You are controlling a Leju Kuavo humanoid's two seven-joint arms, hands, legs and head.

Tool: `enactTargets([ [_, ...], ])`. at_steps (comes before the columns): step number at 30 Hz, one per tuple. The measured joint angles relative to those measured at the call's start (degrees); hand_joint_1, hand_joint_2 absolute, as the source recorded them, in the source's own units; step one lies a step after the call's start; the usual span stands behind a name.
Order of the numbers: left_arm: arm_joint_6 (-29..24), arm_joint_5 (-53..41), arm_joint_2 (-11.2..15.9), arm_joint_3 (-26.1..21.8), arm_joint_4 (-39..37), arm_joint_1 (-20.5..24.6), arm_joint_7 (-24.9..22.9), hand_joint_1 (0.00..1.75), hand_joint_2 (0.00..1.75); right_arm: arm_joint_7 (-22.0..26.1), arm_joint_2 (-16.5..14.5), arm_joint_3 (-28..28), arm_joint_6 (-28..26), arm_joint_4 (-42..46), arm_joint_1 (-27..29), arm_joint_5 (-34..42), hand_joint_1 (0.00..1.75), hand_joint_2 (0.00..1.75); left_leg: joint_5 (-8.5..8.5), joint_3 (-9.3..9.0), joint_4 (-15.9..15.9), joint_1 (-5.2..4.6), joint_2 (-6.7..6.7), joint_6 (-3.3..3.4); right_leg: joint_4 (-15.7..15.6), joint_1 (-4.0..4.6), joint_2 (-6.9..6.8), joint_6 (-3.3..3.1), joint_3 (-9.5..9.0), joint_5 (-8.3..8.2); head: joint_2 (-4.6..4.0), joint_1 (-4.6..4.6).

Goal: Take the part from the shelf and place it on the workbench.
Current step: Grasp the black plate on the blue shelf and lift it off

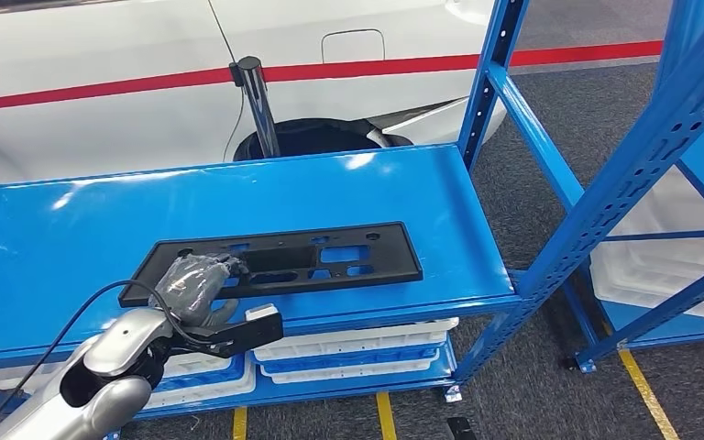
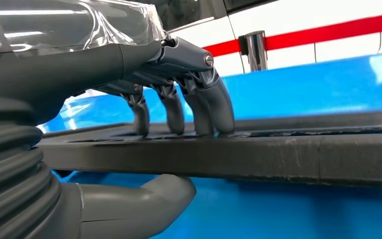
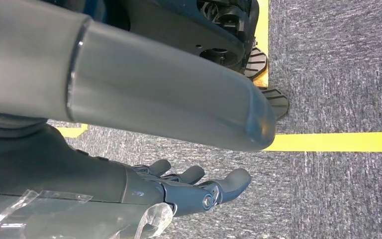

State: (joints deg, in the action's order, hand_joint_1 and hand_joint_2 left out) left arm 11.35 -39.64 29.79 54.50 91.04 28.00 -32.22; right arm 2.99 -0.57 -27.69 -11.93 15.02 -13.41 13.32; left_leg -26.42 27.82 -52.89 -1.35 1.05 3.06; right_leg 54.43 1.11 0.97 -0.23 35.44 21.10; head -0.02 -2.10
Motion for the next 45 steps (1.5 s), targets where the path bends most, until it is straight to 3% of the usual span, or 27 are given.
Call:
enactTargets([
  [20, 0.2, 5.6, -0.1, -2.5, -0.1, 0.9, 4.3, 1.75, 1.75, 0.3, 0.0, -0.4, 0.3, 0.0, 0.0, 0.5, 0.00, 0.00, 0.00, -0.24, 0.0, 0.01, 0.00, 0.00, 0.0, 0.00, -0.01, 0.00, -0.25, 0.00, 0.00, 0.00],
  [29, -10.4, 5.2, -0.2, -3.8, 0.0, -0.4, 8.4, 1.75, 1.75, 0.6, 0.0, -0.6, 0.2, 0.0, 0.0, 1.1, 0.00, 0.00, 0.01, -0.24, 0.0, 0.00, 0.01, -0.02, 0.0, 0.00, -0.02, 0.00, -0.24, 0.00, 0.00, 0.00],
  [38, -21.4, 1.9, -1.6, -5.9, 1.4, -2.4, 9.6, 1.75, 1.75, 0.7, 0.0, -0.7, -0.3, 0.0, 0.3, 1.7, 0.00, 0.00, 0.00, -0.23, 0.0, -0.01, 0.01, -0.01, 0.0, 0.00, -0.02, 0.00, -0.22, 0.00, 0.00, 0.00],
  [45, -23.6, 0.6, -2.1, -7.7, 3.2, -3.1, 9.4, 1.75, 1.75, 0.8, 0.0, -0.9, -0.5, 0.0, 0.4, 1.8, 0.00, 0.00, 0.00, -0.20, 0.0, -0.01, 0.01, 0.00, 0.0, 0.00, -0.02, 0.00, -0.21, 0.01, -0.01, 0.00],
])
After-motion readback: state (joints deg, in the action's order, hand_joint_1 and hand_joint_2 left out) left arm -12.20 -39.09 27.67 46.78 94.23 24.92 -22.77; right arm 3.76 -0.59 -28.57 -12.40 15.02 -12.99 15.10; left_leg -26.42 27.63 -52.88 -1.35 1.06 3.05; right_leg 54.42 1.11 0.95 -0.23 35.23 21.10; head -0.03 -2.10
